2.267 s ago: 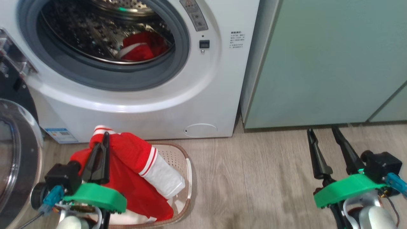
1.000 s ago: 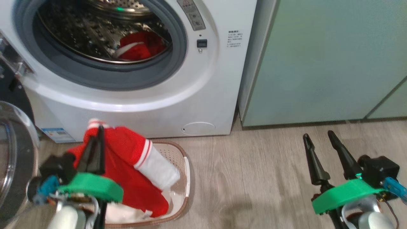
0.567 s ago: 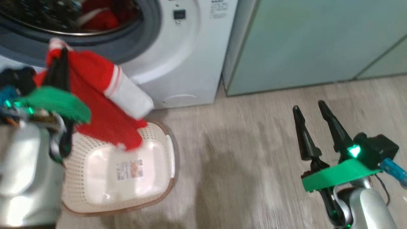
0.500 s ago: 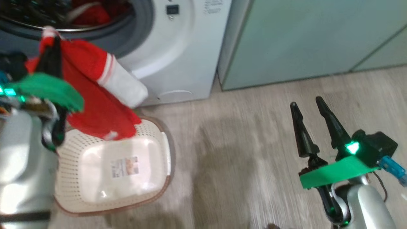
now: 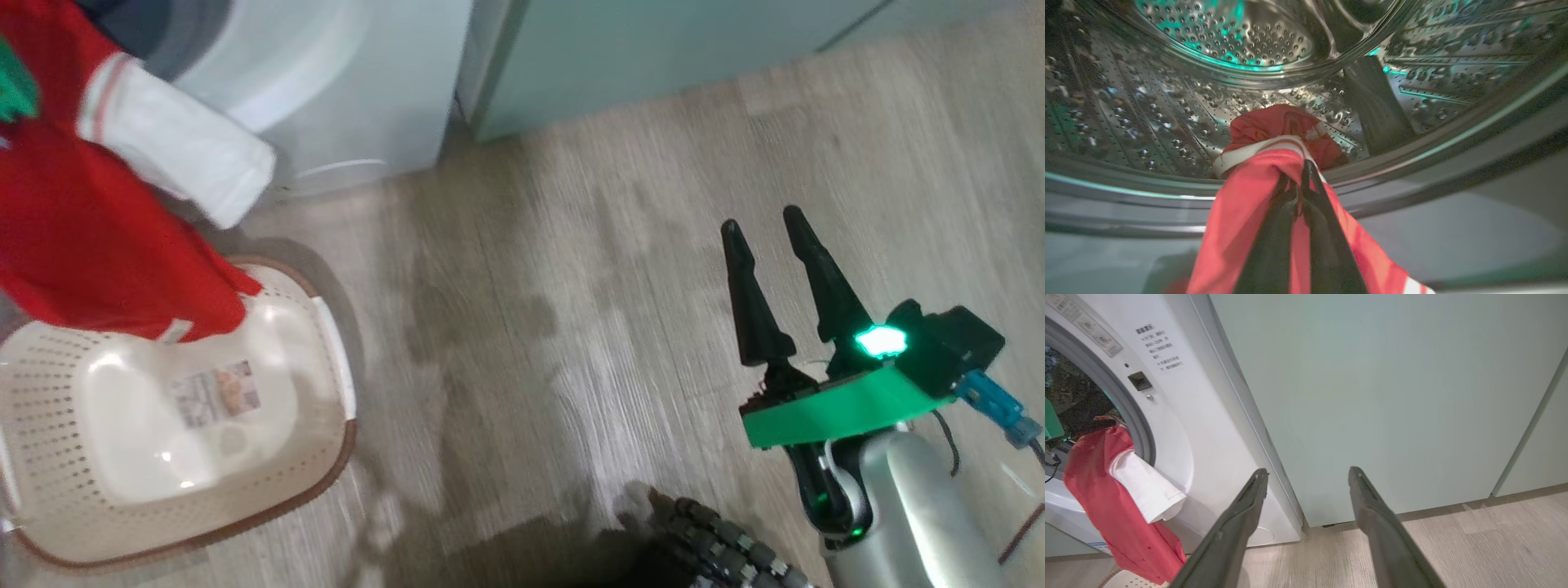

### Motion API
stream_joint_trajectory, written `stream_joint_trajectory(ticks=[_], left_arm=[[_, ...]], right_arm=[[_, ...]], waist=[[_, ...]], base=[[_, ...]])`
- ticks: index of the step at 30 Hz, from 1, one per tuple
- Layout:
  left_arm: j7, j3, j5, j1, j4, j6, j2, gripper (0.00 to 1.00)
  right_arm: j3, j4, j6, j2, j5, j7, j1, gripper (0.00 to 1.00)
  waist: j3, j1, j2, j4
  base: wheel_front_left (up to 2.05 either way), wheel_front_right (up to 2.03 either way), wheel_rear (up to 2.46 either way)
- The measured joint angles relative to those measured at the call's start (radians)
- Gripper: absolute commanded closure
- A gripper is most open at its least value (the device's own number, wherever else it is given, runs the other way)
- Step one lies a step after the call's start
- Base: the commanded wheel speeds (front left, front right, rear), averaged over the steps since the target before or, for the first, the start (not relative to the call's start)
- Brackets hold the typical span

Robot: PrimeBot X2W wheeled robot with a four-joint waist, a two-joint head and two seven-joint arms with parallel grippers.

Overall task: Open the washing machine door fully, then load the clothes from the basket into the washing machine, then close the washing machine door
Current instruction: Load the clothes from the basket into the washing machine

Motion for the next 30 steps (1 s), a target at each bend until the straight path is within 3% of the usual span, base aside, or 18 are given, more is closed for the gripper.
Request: stream_joint_trajectory(ticks=[8, 15, 25, 30], left_arm=[[0.105, 0.013, -0.012, -0.160, 0.101, -0.002, 0.076, 1.00], [0.110, -0.027, 0.060, -0.247, 0.100, 0.004, 0.170, 1.00], [-0.075, -0.056, 0.135, -0.373, 0.029, 0.012, 0.231, 1.00], [-0.252, -0.065, 0.166, -0.408, 0.008, 0.012, 0.245, 1.00]], right_arm=[[0.045, 0.025, 0.000, 0.000, 0.033, -0.018, -0.047, 0.00], [0.062, 0.016, 0.000, 0.000, 0.059, -0.020, -0.074, 0.00], [0.072, -0.010, 0.000, 0.000, 0.077, -0.020, -0.078, 0.00], [0.075, -0.016, 0.000, 0.000, 0.078, -0.020, -0.093, 0.00]], waist=[[0.092, 0.0000, 0.0000, -0.064], [0.155, 0.0000, 0.0000, -0.109], [0.221, 0.0000, 0.0000, -0.148], [0.238, 0.0000, 0.0000, -0.153]], base=[[0.00, 0.00, 0.00], [0.00, 0.00, 0.00], [0.00, 0.00, 0.00], [0.00, 0.00, 0.00]])
